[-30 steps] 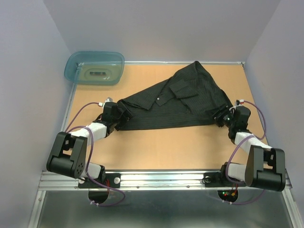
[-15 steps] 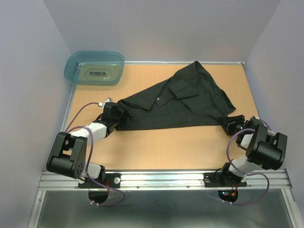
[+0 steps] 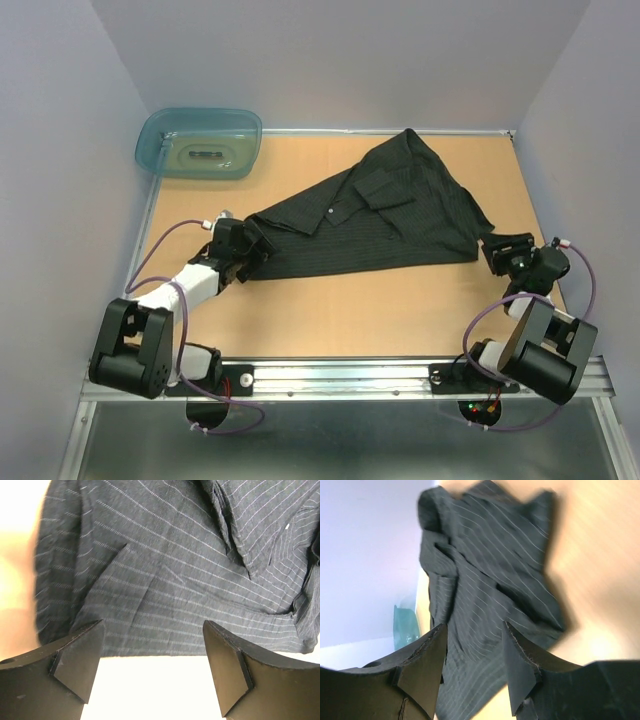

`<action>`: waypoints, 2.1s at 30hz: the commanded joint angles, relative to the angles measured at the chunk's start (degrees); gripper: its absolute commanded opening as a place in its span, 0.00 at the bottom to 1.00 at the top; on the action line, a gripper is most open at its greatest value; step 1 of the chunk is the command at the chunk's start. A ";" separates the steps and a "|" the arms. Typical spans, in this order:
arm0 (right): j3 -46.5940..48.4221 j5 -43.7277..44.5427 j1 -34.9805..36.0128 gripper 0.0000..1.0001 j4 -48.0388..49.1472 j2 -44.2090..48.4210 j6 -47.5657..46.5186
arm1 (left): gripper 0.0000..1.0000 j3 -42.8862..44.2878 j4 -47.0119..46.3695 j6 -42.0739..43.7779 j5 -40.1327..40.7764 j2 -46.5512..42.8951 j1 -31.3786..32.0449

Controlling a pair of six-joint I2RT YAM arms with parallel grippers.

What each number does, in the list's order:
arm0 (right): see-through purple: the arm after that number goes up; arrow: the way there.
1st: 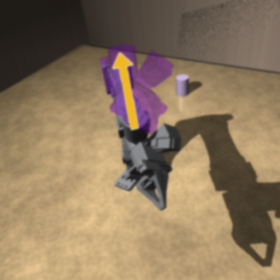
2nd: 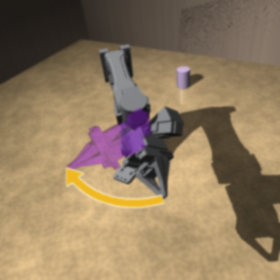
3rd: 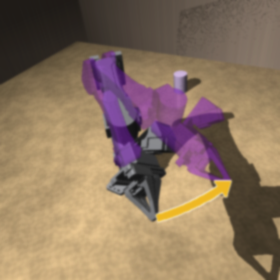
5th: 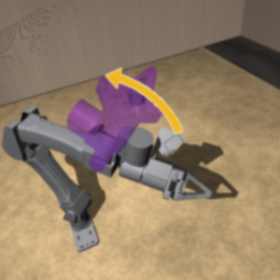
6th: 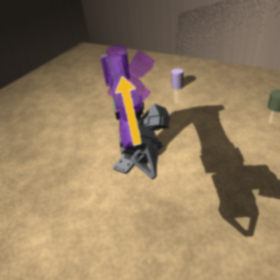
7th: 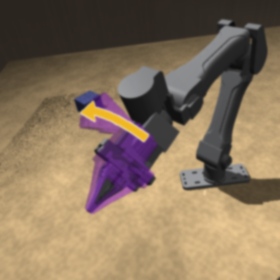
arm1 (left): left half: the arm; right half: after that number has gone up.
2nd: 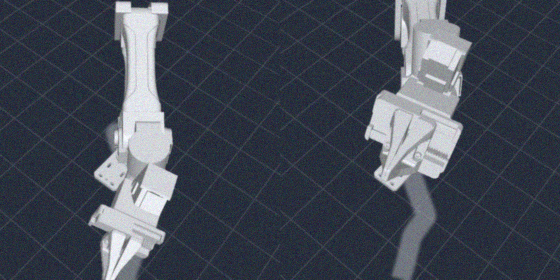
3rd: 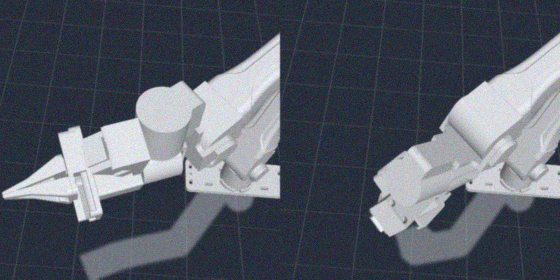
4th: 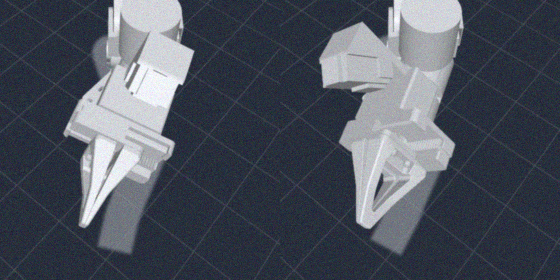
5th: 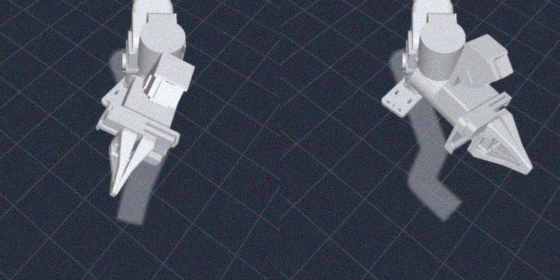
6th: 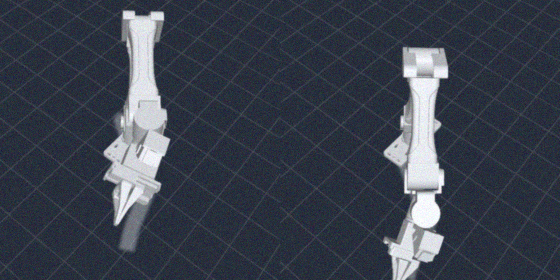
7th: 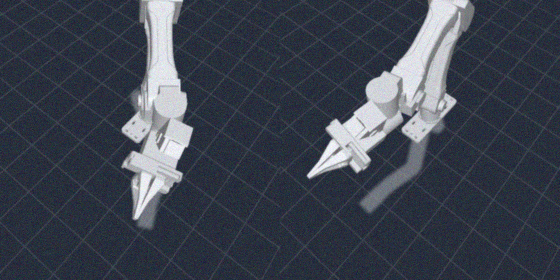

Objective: Fold and stack the long sleeve shirts
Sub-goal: Flatten the shirt out

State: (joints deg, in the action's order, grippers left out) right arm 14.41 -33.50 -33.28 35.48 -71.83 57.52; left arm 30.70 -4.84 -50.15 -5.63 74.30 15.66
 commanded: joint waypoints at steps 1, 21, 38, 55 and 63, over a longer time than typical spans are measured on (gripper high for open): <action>5.01 1.42 2.15 0.54 -7.62 1.70 -4.52 | 0.91 0.76 6.49 2.07 2.37 -5.56 -0.10; 21.28 20.48 21.76 0.56 -39.09 -14.21 -23.59 | 0.96 7.62 9.06 4.10 8.70 0.31 5.78; 19.32 35.51 18.95 0.56 -53.41 -2.37 -20.51 | 0.96 0.33 14.24 3.04 11.96 -6.53 3.59; 34.10 34.38 38.45 0.62 -56.58 -2.61 -36.07 | 0.97 23.61 10.38 34.31 29.35 0.92 24.85; 34.63 35.16 50.49 0.69 -56.58 -6.65 -37.04 | 0.91 33.10 8.97 42.06 32.87 17.69 29.60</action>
State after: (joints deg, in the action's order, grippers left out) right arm 46.44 0.23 12.56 -21.04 -77.62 22.17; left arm 59.68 4.51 -14.66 22.63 86.83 44.31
